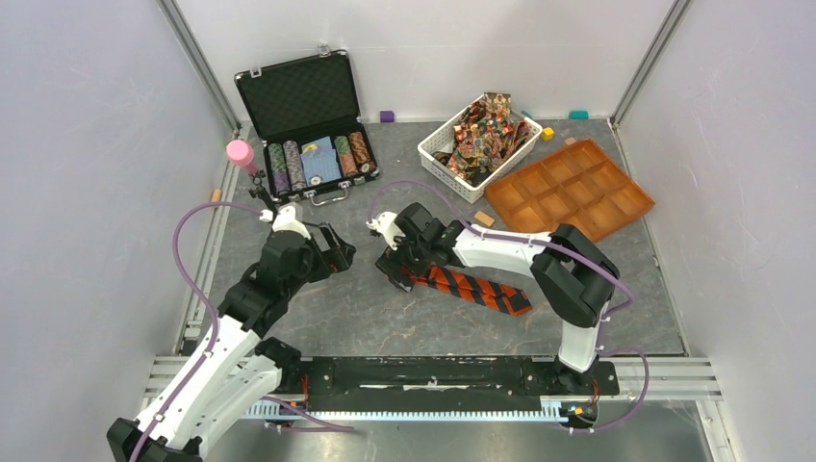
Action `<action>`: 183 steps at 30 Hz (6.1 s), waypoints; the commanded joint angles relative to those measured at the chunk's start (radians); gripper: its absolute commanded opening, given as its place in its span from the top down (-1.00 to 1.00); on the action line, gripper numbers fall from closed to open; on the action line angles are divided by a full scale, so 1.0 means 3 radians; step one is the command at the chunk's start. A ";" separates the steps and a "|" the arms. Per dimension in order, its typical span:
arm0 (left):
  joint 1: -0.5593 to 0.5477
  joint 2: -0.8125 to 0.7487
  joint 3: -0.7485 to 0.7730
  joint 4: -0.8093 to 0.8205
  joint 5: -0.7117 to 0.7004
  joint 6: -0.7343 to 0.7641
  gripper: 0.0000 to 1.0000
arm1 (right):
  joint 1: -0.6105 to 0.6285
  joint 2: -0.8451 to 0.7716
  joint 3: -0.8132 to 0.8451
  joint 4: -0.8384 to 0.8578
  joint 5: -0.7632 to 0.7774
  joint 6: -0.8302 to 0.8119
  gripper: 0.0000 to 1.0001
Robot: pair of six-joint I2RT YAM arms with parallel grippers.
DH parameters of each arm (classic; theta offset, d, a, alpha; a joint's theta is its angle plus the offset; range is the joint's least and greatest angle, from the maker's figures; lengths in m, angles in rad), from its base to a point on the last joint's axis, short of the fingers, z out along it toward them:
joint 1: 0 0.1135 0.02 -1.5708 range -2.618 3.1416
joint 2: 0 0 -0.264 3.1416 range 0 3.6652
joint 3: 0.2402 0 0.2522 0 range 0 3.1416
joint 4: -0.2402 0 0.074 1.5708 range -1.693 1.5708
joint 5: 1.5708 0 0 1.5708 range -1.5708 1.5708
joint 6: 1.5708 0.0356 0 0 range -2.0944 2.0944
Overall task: Roll the ties
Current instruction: Roll the tie at the center of the board.
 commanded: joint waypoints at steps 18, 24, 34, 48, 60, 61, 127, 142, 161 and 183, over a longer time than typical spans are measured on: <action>0.0011 0.0036 0.0137 0.0054 -0.0035 0.0092 -0.99 | -0.0181 -0.0110 0.0102 0.0114 -0.0505 0.0151 -0.47; 0.0013 0.0045 0.0130 0.0062 -0.0026 0.0086 -0.99 | -0.0359 -0.0033 0.0087 0.0172 -0.1004 0.0337 -0.39; 0.0012 0.0080 0.0162 0.0068 0.0004 0.0090 -0.99 | -0.0472 0.0138 0.0123 0.0146 -0.1472 0.0381 -0.40; 0.0011 0.0061 0.0161 0.0053 0.0001 0.0099 -0.99 | -0.0480 -0.0112 0.0278 0.0102 -0.0796 0.0239 -0.81; 0.0016 0.0040 0.0291 -0.0046 -0.0142 0.0095 -0.99 | -0.0145 -0.0498 0.0096 0.0197 -0.0377 0.0043 -0.96; 0.0015 0.0042 0.0307 -0.0059 -0.0181 0.0090 -0.99 | -0.0048 -0.0498 0.0080 0.0196 -0.0216 0.0023 -0.96; 0.0023 0.0152 -0.0039 0.0127 0.0171 -0.0017 -0.99 | 0.0398 -0.0337 -0.0586 0.0327 -0.0224 -0.0268 -0.68; 0.0020 0.0265 -0.0366 0.0672 0.0703 -0.0136 -0.98 | 0.0314 -0.1412 -0.0792 0.0560 0.0529 0.1613 -0.87; -0.0990 0.0433 -0.1132 0.1838 0.0443 -0.0644 -0.82 | 0.0133 -0.1912 -0.1968 0.1486 -0.0009 0.2590 -0.10; -0.1002 0.0695 -0.1307 0.2276 0.0505 -0.0652 -0.76 | -0.0188 -0.1518 -0.2051 0.1883 -0.0407 0.2845 0.23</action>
